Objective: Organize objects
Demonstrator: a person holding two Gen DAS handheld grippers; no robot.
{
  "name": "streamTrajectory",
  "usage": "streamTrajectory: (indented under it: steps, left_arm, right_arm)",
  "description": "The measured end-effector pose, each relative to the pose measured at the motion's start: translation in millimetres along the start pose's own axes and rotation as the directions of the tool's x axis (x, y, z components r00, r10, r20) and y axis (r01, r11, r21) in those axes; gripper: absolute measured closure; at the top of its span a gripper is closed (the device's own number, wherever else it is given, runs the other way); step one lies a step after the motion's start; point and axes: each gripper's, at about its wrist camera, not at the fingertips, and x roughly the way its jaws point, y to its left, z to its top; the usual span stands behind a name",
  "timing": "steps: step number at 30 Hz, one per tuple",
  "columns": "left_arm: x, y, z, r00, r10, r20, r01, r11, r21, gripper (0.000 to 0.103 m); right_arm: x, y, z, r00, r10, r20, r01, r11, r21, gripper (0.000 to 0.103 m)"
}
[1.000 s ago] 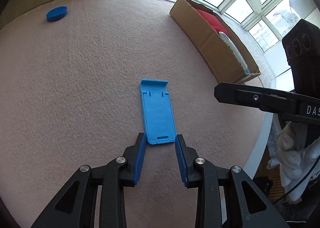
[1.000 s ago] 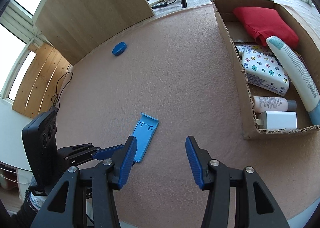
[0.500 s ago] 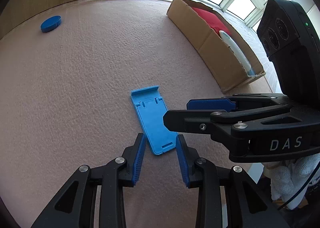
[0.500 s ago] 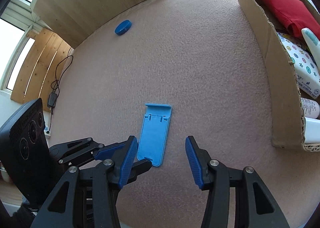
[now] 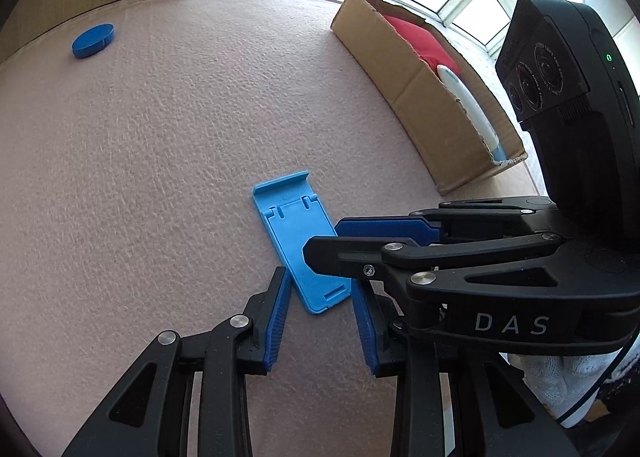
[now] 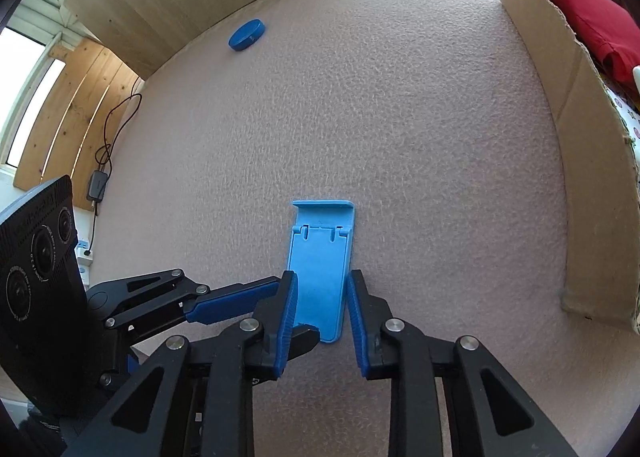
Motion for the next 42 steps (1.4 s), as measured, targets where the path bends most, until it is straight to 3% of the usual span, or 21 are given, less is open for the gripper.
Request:
streamTrajectory:
  steps: [23,34,42]
  left_arm:
    - [-42,-18,5,0.997,-0.002,0.078,0.0,1.0,0.029,0.07]
    - [-41,-55,56,0.991,-0.032,0.133,0.017,0.994,0.111,0.07]
    - [-31,-90,99,0.985,-0.063,0.16,0.034,0.984,0.177,0.07]
  right_arm:
    - [-34,6,5,0.995,-0.029,0.099,0.032,0.999,-0.032,0.081]
    - [-79,-6,17,0.979,-0.041,0.198,0.044,0.999,-0.008,0.081]
    - [-117,-35,35,0.96,-0.074,0.27,0.07,0.997,0.025,0.081]
